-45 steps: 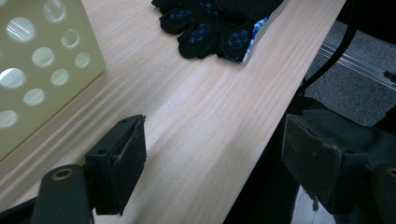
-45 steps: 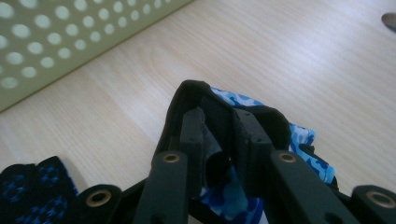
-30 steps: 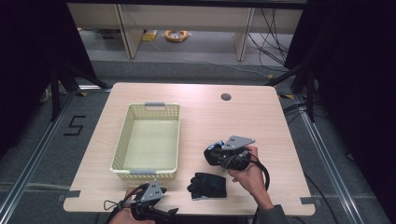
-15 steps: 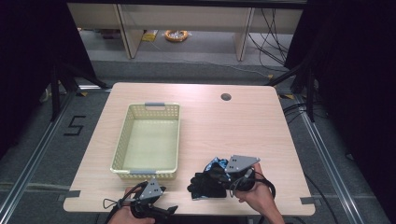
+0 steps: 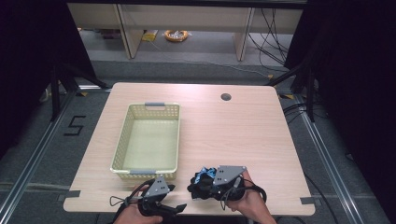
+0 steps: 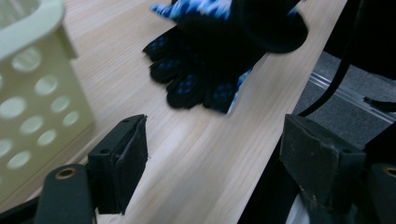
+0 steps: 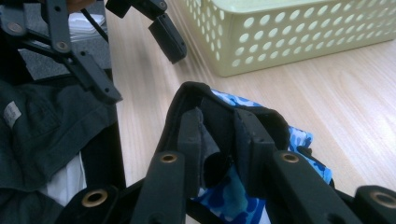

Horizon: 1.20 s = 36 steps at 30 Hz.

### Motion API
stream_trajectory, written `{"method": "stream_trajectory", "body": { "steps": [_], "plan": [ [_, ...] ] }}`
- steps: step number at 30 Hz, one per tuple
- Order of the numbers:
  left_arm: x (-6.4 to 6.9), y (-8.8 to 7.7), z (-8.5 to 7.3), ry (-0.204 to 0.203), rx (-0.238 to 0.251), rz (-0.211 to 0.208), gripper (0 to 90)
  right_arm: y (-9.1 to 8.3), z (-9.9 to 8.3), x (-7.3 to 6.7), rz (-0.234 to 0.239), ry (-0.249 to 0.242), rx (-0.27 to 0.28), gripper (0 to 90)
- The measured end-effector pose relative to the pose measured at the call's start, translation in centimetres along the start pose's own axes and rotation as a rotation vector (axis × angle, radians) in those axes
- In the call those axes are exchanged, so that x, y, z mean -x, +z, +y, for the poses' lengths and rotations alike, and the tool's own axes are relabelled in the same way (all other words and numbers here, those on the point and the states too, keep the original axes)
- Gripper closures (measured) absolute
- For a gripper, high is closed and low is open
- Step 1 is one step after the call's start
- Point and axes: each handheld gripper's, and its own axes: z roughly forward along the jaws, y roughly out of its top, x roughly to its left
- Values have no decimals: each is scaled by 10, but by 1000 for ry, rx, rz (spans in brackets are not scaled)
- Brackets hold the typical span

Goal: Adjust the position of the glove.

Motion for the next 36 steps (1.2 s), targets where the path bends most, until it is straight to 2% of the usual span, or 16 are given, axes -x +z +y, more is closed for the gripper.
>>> {"method": "stream_trajectory", "body": {
  "steps": [1, 3, 11, 12, 13, 14, 16, 19, 20, 21, 22, 23, 27, 30, 33, 36],
  "plan": [
    [1, 2, 5, 32, -6, 3, 242, 1, 0, 0, -3, -5, -7, 741],
    [1, 4, 8, 28, -9, -4, 257, 2, 0, -1, 2, 5, -15, 740],
    [3, 14, 12, 51, -28, -12, 271, 8, 0, -2, 45, -71, -52, 732],
    [4, 15, 11, 25, -24, -15, 272, 11, -3, -1, 59, -69, -68, 722],
    [1, 14, 10, 57, -38, -11, 273, 13, -6, -1, 64, -61, -75, 718],
    [1, 15, 9, 27, -38, -12, 274, 15, -9, 0, 72, -54, -75, 709],
    [-2, 13, 9, 54, -51, -10, 273, 17, -15, -1, 98, -44, -86, 675],
    [-3, 13, 8, 22, -46, 0, 273, 16, -20, -3, 93, -14, -63, 618],
    [-4, 11, 9, 43, -46, 3, 274, 15, -20, -4, 95, -3, -53, 580],
    [-3, 11, 10, 6, -32, 2, 275, 12, -20, -5, 80, 17, -47, 529],
    [-6, 9, 12, 49, -38, 9, 275, 9, -20, -6, 57, 58, -35, 517],
    [-4, 8, 13, 4, -28, 2, 276, 4, -20, -7, 35, 94, -24, 518],
    [-4, 10, 16, 9, -37, 14, 276, -20, -32, 0, -92, 355, 11, 529],
    [-2, 16, 18, -2, -44, -13, 291, -33, -46, 3, -214, 538, -7, 535],
    [2, 23, 21, -25, -51, -33, 299, -33, -55, 11, -230, 564, -6, 536],
    [2, 28, 22, -8, -70, -37, 305, -27, -55, 14, -220, 592, -11, 541]
  ]
}}
